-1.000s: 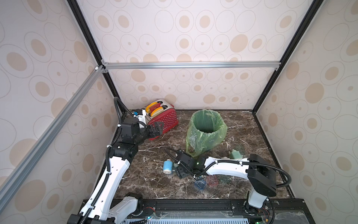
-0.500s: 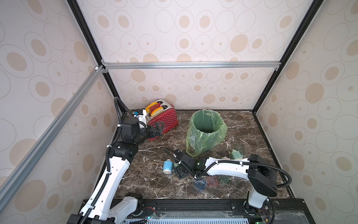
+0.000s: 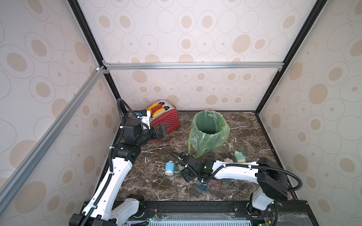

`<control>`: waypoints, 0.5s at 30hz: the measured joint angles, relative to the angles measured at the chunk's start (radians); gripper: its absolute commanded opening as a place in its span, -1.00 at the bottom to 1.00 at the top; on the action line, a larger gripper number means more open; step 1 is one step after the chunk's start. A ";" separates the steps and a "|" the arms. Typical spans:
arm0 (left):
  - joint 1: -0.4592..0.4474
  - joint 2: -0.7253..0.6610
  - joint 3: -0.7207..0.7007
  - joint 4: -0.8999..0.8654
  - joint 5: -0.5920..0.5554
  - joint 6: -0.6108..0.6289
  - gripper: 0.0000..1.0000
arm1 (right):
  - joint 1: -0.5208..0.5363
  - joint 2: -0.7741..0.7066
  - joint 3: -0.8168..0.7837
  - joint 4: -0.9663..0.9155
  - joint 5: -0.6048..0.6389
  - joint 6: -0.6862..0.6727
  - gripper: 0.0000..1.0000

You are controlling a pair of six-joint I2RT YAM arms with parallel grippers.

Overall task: Take out the pencil sharpener tray and clean the shavings
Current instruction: Pick up the pencil sharpener from the center of the board.

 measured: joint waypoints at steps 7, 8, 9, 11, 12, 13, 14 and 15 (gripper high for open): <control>0.000 0.011 -0.048 0.155 0.161 -0.049 0.98 | -0.076 -0.208 -0.009 -0.154 -0.169 -0.076 -0.95; -0.001 0.011 -0.058 0.190 0.193 -0.063 0.97 | -0.101 -0.244 -0.001 -0.181 -0.206 -0.087 -0.97; -0.005 0.013 -0.068 0.234 0.233 -0.079 0.97 | -0.132 -0.283 0.010 -0.212 -0.252 -0.103 -0.98; -0.022 0.019 -0.080 0.304 0.304 -0.103 0.97 | -0.190 -0.351 0.037 -0.269 -0.341 -0.138 -0.98; -0.035 0.023 -0.080 0.334 0.335 -0.111 0.97 | -0.220 -0.387 0.051 -0.297 -0.390 -0.158 -0.99; -0.053 0.027 -0.080 0.360 0.365 -0.113 0.98 | -0.249 -0.423 0.065 -0.321 -0.443 -0.177 -0.99; -0.075 0.029 -0.080 0.380 0.394 -0.115 0.97 | -0.275 -0.456 0.077 -0.342 -0.493 -0.193 -1.00; -0.101 0.030 -0.080 0.402 0.426 -0.117 0.97 | -0.306 -0.492 0.088 -0.359 -0.552 -0.210 -1.00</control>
